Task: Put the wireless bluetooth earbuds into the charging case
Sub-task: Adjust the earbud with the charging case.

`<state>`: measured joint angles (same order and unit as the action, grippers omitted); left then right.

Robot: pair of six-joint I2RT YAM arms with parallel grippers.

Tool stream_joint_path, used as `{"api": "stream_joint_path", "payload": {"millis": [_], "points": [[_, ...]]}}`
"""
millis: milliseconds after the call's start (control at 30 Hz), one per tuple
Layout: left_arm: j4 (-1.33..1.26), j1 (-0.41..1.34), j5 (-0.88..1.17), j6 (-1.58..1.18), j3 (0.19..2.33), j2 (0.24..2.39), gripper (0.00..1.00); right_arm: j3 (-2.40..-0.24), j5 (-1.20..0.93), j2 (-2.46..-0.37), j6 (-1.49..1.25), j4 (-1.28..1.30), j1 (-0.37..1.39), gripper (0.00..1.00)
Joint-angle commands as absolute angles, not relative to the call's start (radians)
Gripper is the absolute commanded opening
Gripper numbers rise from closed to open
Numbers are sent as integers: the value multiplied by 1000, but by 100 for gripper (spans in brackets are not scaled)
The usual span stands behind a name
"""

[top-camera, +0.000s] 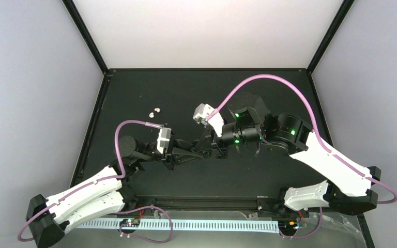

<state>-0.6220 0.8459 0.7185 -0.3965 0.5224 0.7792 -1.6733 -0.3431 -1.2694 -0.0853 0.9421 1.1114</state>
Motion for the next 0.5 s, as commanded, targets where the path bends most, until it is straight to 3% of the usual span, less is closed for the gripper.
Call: {"api": "stream_joint_path", "payload": {"millis": [0,467], "points": [[-640,848,712,-383,532,778,1,-1664,-345,-1272,-91,931,1116,1],[-667,849,701,-380,517,758,2,-1622,-334,-1230,-147,865,1116,1]]}}
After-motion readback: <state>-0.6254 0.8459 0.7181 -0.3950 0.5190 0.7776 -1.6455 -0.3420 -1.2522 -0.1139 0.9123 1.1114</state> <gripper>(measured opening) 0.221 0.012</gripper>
